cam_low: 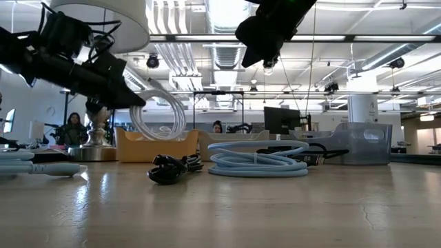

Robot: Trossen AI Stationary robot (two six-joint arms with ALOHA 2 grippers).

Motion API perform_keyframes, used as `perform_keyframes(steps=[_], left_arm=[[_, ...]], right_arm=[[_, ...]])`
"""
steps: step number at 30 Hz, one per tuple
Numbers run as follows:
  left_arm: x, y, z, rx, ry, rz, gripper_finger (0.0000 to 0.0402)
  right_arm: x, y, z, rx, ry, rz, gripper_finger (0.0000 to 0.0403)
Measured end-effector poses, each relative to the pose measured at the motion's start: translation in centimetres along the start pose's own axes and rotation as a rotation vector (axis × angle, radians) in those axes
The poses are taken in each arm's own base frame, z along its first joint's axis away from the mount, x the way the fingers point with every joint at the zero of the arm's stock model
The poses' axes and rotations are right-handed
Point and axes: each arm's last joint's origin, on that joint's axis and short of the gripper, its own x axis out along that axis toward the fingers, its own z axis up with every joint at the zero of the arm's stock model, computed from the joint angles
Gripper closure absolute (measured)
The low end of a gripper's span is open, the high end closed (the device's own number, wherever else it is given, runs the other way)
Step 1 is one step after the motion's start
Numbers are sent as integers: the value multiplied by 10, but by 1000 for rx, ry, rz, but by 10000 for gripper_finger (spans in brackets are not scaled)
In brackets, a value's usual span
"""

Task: Pick & Place USB Port
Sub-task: Put the white display cable into the yellow bin

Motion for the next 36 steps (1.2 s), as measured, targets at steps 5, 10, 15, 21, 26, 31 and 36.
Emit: perform_keyframes(steps=[5,10,15,21,26,31,36], left_arm=[[2,7,-5,39,18,69,361],[3,12,-7,47,26,103,356],[4,9,1,49,4,92,352],[5,8,7,94,-15,98,354],[5,10,5,91,-17,133,354],[5,14,-8,88,66,155,354],[5,15,-10,90,67,177,344]], right_arm=[[0,1,0,11,-6,2,234],[1,1,0,11,-3,10,234],[1,1,0,10,-2,9,234],[1,1,0,7,-2,9,234],[1,1,0,9,-2,9,234],[1,1,0,9,-2,9,234],[1,1,0,10,-2,9,234]])
